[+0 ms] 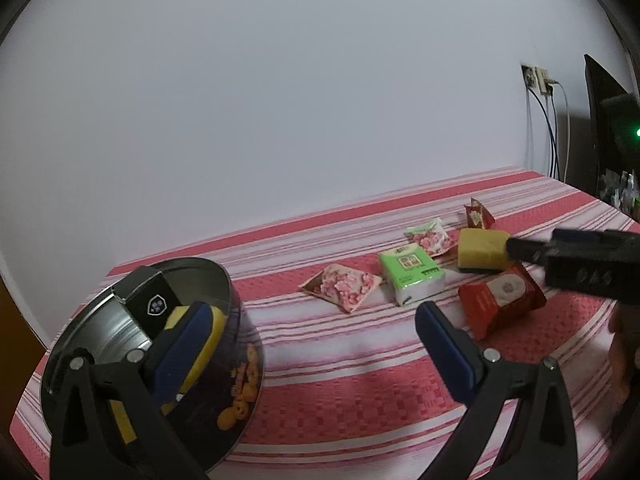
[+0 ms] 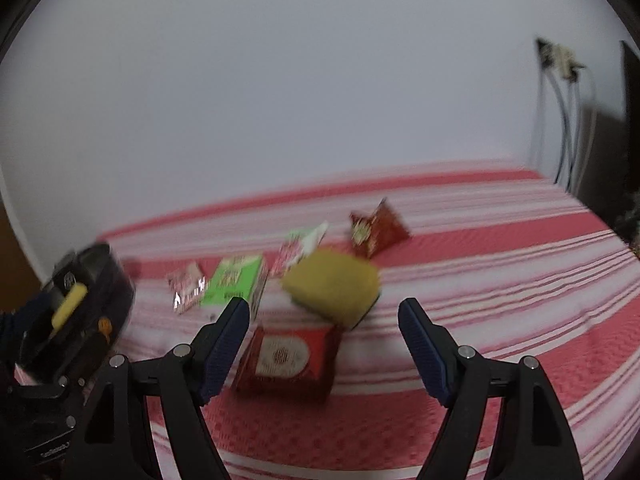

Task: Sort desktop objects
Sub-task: 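Grasp the red snack packet with right tool and lift it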

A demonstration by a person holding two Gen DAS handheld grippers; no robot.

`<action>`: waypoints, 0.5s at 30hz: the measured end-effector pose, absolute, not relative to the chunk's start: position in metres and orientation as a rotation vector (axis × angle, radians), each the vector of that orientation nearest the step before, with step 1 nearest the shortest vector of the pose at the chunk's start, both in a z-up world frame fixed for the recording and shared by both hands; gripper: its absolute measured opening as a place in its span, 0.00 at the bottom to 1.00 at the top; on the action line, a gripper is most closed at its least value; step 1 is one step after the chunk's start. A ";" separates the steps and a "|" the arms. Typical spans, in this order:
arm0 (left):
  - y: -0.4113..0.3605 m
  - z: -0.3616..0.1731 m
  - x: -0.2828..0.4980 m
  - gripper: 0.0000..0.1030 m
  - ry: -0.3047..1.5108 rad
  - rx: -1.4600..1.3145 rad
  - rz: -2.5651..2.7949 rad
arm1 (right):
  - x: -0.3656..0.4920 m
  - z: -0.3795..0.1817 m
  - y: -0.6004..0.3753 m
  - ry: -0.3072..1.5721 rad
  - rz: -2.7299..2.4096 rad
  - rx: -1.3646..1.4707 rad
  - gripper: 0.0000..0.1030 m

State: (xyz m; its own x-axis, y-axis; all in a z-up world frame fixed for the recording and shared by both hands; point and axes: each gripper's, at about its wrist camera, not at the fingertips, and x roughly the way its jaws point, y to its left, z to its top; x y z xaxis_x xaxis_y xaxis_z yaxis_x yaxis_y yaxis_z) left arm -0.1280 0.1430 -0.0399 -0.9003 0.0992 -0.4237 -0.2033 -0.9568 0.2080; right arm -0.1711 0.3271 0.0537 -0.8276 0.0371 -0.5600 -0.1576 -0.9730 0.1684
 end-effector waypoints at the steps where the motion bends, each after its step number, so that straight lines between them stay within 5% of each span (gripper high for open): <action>1: 0.144 -0.040 -0.127 1.00 0.378 -0.636 2.895 | -0.177 0.049 0.325 0.316 2.888 -0.939 0.77; 10: 0.140 -0.044 -0.135 1.00 0.366 -0.710 2.902 | -0.201 0.026 0.300 0.224 2.881 -1.195 0.76; 15: 0.143 -0.045 -0.134 1.00 0.392 -0.708 2.900 | -0.206 0.021 0.298 0.244 2.861 -1.292 0.62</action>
